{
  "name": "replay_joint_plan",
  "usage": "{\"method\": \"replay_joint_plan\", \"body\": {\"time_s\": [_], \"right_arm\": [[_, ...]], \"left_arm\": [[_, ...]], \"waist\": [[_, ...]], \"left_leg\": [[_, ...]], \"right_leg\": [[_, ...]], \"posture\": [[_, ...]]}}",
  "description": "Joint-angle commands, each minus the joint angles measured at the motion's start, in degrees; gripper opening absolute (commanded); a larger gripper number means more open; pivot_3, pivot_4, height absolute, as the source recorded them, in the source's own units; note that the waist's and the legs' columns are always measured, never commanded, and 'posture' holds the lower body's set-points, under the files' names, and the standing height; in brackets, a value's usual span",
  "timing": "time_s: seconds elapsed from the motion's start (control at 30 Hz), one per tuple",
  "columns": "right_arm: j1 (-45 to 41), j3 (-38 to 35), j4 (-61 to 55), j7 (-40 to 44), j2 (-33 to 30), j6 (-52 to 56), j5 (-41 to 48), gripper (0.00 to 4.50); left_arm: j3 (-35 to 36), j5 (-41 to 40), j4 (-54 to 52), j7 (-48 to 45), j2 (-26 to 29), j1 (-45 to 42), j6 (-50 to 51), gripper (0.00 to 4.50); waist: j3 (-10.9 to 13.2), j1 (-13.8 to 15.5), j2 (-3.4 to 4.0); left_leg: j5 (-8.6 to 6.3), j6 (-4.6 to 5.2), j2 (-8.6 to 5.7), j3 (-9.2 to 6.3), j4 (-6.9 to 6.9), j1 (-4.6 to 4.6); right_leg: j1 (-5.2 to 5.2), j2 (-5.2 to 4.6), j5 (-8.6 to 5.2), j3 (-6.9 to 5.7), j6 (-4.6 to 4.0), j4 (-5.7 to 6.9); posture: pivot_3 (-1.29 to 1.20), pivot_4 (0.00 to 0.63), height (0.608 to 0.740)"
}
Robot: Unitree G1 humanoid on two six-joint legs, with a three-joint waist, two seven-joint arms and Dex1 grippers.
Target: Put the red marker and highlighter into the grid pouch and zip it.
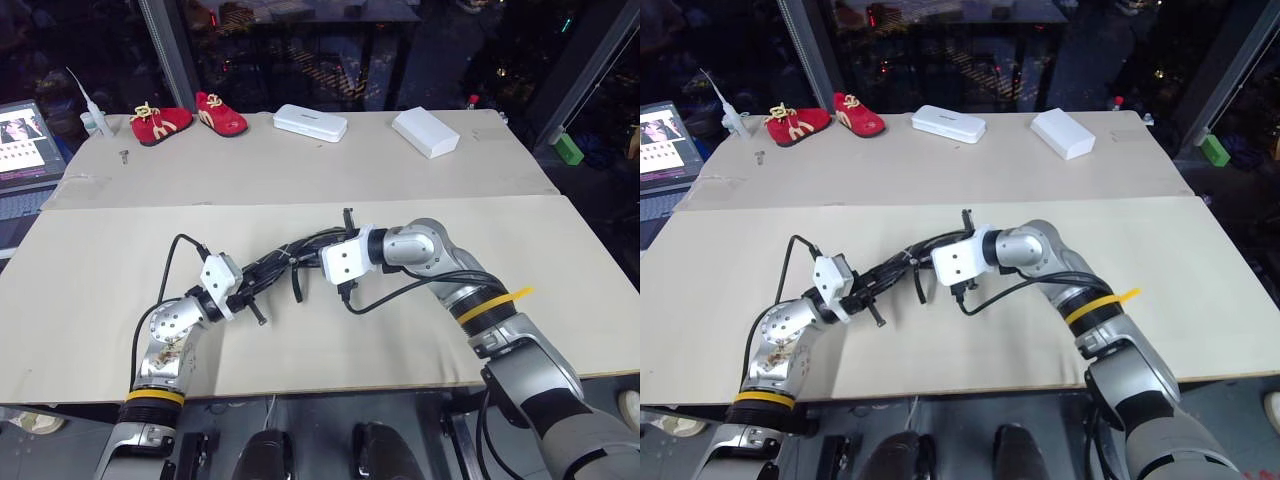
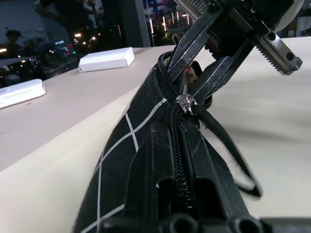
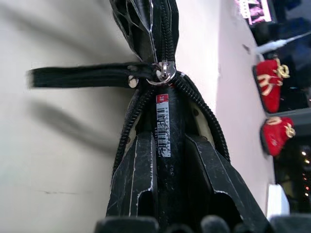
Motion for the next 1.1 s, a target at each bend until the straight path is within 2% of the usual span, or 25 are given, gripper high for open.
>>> {"method": "replay_joint_plan", "body": {"time_s": [0.03, 0.1, 0.17, 0.2, 0.37, 0.5, 0.63, 0.73, 0.8, 0.87, 0.93, 1.0, 1.1], "right_arm": [[-2.91, 0.93, -1.35, -0.01, 3.71, -1.00, 1.75, 0.46], [-3.02, 0.66, -0.24, -0.11, 3.53, -0.65, 1.44, 0.46], [-2.74, -0.30, 0.29, 0.18, 3.41, 0.72, 2.45, 1.46], [-2.75, -0.84, 0.61, 0.21, 3.19, 1.93, 2.63, 1.56], [-3.77, -1.53, 2.85, -1.64, 0.90, 3.22, -0.13, 3.32], [-3.61, -3.86, 1.57, 0.61, -2.72, 2.56, 3.46, 3.32], [-2.06, -10.23, -1.99, 6.70, -7.36, 8.47, 13.35, 3.32], [1.35, -14.99, -8.96, 14.20, -11.02, 23.01, 23.76, 3.32], [6.80, -17.92, -17.49, 20.43, -14.38, 36.67, 34.49, 3.32], [11.78, -19.53, -24.27, 23.83, -16.70, 45.64, 41.83, 3.32], [17.93, -18.07, -28.88, 23.24, -18.07, 50.27, 42.70, 3.32], [21.18, -16.36, -30.92, 19.18, -17.08, 53.83, 41.25, 3.32], [22.08, -15.75, -31.77, 9.30, -10.06, 63.70, 42.23, 3.32]], "left_arm": [[-1.15, 0.15, -1.22, -0.11, -1.19, -0.91, -0.76, 0.00], [-1.17, 0.26, -1.58, -0.06, -1.31, -0.84, -0.62, 0.00], [-1.10, 0.27, -2.01, -0.01, -1.25, -0.69, -0.46, 0.00], [-1.01, 0.23, -2.20, 0.02, -1.17, -0.61, -0.36, 0.00], [-0.89, 0.27, -2.67, 0.50, -1.01, -0.50, 0.07, 0.00], [-1.18, 0.32, -3.15, 1.02, -1.19, -0.58, 0.44, 0.00], [-1.56, 0.43, -3.69, 1.56, -1.50, -0.55, 0.76, 0.00], [-1.72, 0.44, -4.00, 1.68, -1.55, -0.40, 0.97, 0.00], [-1.75, 0.44, -4.10, 1.78, -1.54, -0.32, 1.17, 0.00], [-1.80, 0.46, -4.21, 1.85, -1.45, -0.19, 1.26, 0.00], [-1.78, 0.55, -4.21, 1.95, -1.38, -0.06, 1.23, 0.00], [-1.76, 0.66, -4.06, 1.99, -1.34, 0.04, 1.04, 0.00], [-1.78, 0.75, -3.98, 2.15, -1.47, 0.04, 0.91, 0.00]], "waist": [[0.00, -0.03, 0.00], [0.00, -0.09, 0.00], [0.00, -0.07, 0.00], [0.00, -0.15, 0.00], [0.00, -0.06, 0.00], [0.00, 0.12, 0.00], [0.00, 0.11, 0.00], [0.00, 0.23, 0.00], [0.00, 0.35, -0.01], [-0.01, 0.57, -0.02], [-0.01, 0.59, -0.02], [-0.01, 0.33, -0.03], [0.00, -0.34, -0.04]], "left_leg": [[0.00, 0.00, 0.00, 0.00, 0.00, 0.00], [0.00, 0.00, 0.00, 0.00, 0.00, 0.01], [0.00, 0.00, 0.01, 0.00, 0.00, 0.01], [0.00, 0.00, 0.01, 0.00, 0.00, 0.01], [0.00, -0.01, 0.00, 0.00, 0.00, 0.01], [0.00, 0.00, 0.00, -0.01, 0.00, -0.01], [0.00, 0.01, 0.00, -0.02, 0.00, -0.07], [-0.01, 0.01, 0.00, -0.04, 0.00, -0.06], [-0.01, 0.03, 0.03, -0.08, 0.00, -0.05], [-0.04, 0.06, 0.06, -0.20, 0.00, -0.05], [-0.05, 0.07, 0.06, -0.26, 0.00, -0.04], [-0.05, 0.08, 0.04, -0.34, 0.00, 0.04], [-0.05, 0.07, 0.03, -0.34, 0.00, 0.28]], "right_leg": [[0.00, 0.00, 0.00, 0.00, 0.00, 0.01], [0.00, 0.01, 0.00, 0.00, 0.00, 0.02], [0.00, 0.01, 0.00, 0.00, 0.00, 0.02], [0.00, 0.01, 0.00, 0.00, 0.00, 0.02], [0.00, 0.00, 0.00, 0.00, 0.00, 0.02], [0.00, -0.02, 0.00, -0.01, 0.00, -0.01], [-0.01, -0.01, 0.00, -0.01, 0.00, -0.06], [0.01, -0.01, 0.00, -0.03, 0.00, -0.06], [0.03, -0.03, 0.00, -0.03, 0.00, -0.07], [0.11, -0.03, 0.00, -0.10, 0.00, -0.11], [0.10, -0.04, 0.00, -0.07, 0.00, -0.13], [0.12, -0.03, 0.01, -0.03, -0.01, -0.11], [0.26, -0.02, 0.02, 0.06, -0.03, -0.06]], "posture": [[0.00, 0.150, 0.740], [0.00, 0.150, 0.740], [0.00, 0.150, 0.740], [0.00, 0.150, 0.740], [0.00, 0.150, 0.740], [0.00, 0.150, 0.740], [0.00, 0.150, 0.740], [0.00, 0.150, 0.740], [0.00, 0.150, 0.740], [0.00, 0.150, 0.740], [0.00, 0.150, 0.740], [0.00, 0.150, 0.740], [0.00, 0.150, 0.740]]}}
